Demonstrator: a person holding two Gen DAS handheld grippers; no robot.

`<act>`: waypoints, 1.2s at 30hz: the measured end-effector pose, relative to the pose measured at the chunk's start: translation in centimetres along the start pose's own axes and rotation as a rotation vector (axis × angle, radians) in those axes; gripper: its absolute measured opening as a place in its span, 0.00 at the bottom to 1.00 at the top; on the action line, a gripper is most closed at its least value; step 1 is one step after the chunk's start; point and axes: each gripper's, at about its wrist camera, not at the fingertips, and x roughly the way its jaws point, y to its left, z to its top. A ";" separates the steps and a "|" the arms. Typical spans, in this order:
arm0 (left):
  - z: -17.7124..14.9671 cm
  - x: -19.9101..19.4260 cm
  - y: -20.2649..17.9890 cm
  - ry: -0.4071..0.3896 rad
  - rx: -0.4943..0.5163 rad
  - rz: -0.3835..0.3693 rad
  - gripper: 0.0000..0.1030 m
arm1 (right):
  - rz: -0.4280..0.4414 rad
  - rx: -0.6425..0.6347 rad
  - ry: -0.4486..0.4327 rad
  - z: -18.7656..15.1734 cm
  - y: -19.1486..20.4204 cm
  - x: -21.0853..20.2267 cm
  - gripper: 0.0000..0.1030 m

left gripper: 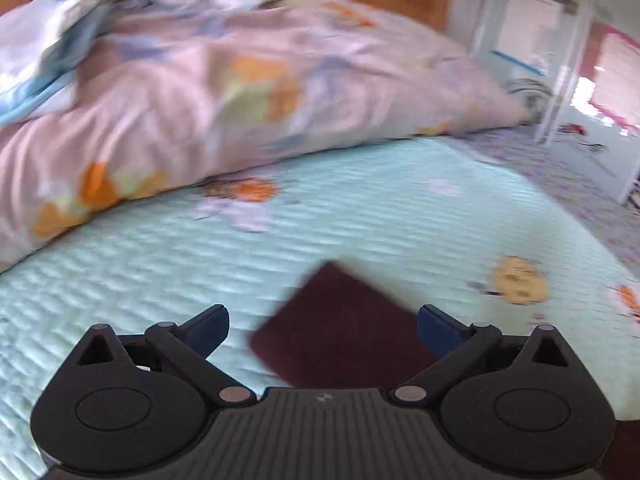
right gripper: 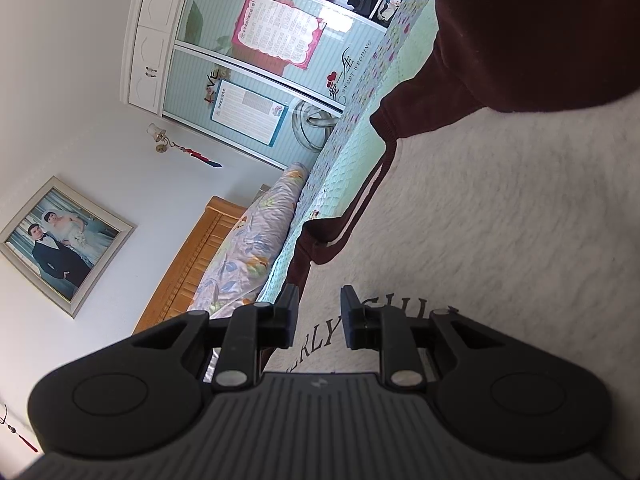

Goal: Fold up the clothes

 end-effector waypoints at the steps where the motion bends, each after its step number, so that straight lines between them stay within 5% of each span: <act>1: 0.0 0.0 2.1 0.025 -0.037 -0.003 0.98 | 0.000 -0.001 0.000 0.0 -0.1 0.0 0.24; 4: -0.4 0.9 5.5 0.077 -0.158 -0.039 0.98 | 0.000 -0.002 0.002 0.0 -0.3 0.1 0.24; 9: -1.2 1.7 5.8 0.083 -0.157 -0.079 0.99 | -0.002 -0.005 0.003 0.1 -0.6 0.1 0.24; 13: -1.1 3.0 5.2 0.127 -0.239 -0.313 0.98 | -0.002 -0.007 0.005 0.2 -0.7 0.2 0.24; 17: -1.3 3.7 5.4 0.156 -0.343 -0.380 0.96 | -0.007 -0.013 0.006 0.2 -0.5 0.2 0.24; 19: -1.7 4.1 6.1 0.170 -0.447 -0.448 0.85 | -0.007 -0.014 0.006 0.2 -0.4 0.2 0.24; 22: -2.7 5.2 7.2 0.196 -0.602 -0.519 0.42 | -0.007 -0.014 0.006 0.3 -0.3 0.1 0.24; 23: -2.9 5.5 7.2 0.204 -0.605 -0.489 0.18 | -0.007 -0.014 0.006 0.4 -0.1 0.1 0.24; 24: -2.8 5.8 6.9 0.207 -0.579 -0.443 0.06 | -0.007 -0.015 0.006 0.4 0.0 0.1 0.24; 30: -0.9 4.2 1.7 0.085 -0.248 -0.277 0.05 | -0.009 -0.020 0.006 0.3 0.3 0.2 0.24; 33: -0.6 1.4 0.8 -0.064 -0.177 -0.130 0.05 | -0.010 -0.021 0.006 0.3 0.4 0.2 0.25; 36: -1.5 0.9 2.0 -0.094 -0.165 0.030 0.05 | -0.011 -0.023 0.007 0.3 0.6 0.2 0.25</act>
